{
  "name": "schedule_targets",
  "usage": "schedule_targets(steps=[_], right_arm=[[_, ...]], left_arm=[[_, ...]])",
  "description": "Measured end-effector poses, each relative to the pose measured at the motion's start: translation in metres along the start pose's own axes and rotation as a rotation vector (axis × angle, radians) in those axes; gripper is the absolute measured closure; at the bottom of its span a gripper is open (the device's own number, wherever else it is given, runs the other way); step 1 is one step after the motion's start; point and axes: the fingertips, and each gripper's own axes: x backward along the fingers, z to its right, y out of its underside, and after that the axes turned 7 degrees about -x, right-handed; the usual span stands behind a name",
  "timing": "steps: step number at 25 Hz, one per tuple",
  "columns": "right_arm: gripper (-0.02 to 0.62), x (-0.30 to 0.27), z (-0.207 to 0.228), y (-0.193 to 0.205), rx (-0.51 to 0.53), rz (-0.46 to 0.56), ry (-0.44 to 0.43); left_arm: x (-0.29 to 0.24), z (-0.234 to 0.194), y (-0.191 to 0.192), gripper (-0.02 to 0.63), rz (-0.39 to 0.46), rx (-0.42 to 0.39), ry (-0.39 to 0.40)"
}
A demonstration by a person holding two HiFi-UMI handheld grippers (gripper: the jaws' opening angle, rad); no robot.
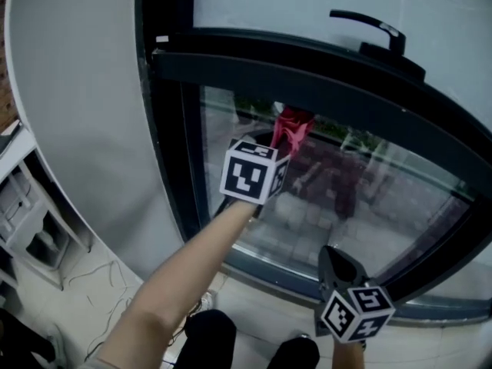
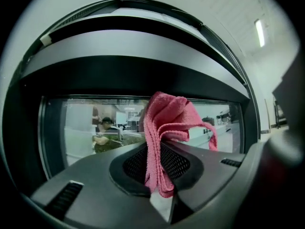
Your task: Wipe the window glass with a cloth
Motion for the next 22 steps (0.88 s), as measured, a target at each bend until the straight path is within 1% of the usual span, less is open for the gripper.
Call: schedule_targets(steps=[5,9,13,18,22], right_arm=[[0.603,-0.028,-0.025,0.011,-0.007,-0.025,-0.044],[0.603,-0.051,-0.043,0.021,-0.011,-0.045,-0.076],[0.603,-0.075,-0.06,0.03,-0.011,-0.068,-0.11],[0.603,-0.098,-0.08,0.033,-0.015,-0.068,-0.152],[0.603,-0.115,-0.093,0.036,-0.033,-0.068,-0.184]], left_arm=[[0.015,-0.055,0.015,0.546,-0.013,0.021,-0.068],[0.03,-0.105,0.021,0.548,-0.003,0.051,-0.139],[0.044,-0.15,0.031,0.548,-0.017,0.071,-0.208],[0.06,-0.197,0.035,0.549,-0.025,0.053,-0.287],[0.067,-0.222,0.04,0.551,-0.025,0.068,-0.348]])
